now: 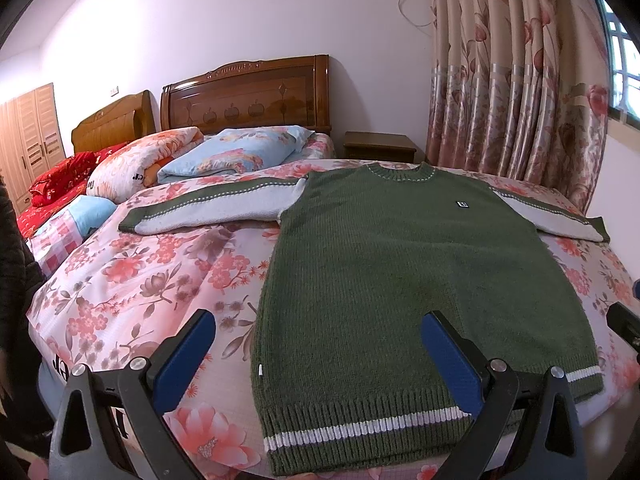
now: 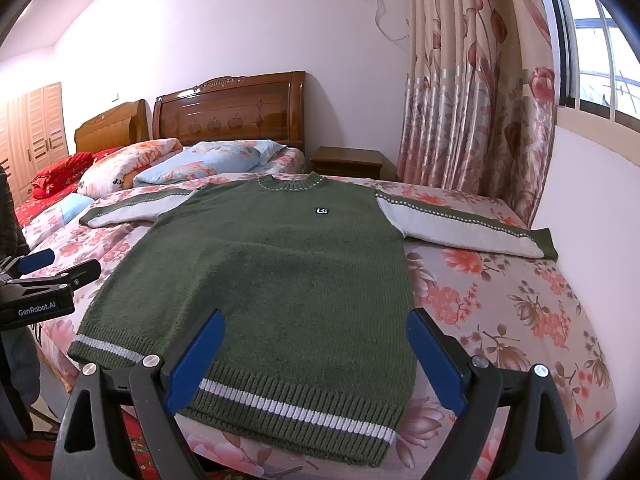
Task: Fold small clothes
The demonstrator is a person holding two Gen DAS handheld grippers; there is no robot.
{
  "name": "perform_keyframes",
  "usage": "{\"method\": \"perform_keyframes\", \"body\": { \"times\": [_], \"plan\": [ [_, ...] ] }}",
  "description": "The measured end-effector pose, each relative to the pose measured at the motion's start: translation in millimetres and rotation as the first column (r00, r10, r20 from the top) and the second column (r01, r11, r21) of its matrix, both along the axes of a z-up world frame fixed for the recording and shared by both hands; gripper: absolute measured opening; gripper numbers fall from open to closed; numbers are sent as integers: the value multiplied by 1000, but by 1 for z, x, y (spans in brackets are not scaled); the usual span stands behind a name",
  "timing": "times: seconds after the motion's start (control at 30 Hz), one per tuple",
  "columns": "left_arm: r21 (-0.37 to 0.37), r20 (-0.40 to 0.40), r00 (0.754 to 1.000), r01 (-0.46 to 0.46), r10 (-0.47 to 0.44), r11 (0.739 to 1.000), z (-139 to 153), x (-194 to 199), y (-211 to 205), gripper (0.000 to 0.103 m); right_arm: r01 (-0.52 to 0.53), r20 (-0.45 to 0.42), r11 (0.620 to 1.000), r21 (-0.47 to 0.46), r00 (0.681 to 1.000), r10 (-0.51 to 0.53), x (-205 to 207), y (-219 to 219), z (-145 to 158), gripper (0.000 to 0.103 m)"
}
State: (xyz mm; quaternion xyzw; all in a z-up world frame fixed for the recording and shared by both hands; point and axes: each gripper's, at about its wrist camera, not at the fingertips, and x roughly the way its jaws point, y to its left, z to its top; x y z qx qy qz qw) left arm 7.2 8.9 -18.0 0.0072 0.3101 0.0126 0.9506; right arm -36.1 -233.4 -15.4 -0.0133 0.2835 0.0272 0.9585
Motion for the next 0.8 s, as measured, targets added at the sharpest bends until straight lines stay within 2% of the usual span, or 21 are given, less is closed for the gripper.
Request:
{"method": "perform_keyframes", "body": {
  "times": [0.8],
  "plan": [
    [-13, -33, 999, -8, 8, 1000, -2, 6, 3, 103, 3, -17, 1000, 5, 1000, -3, 2, -1, -3, 94]
  ]
}}
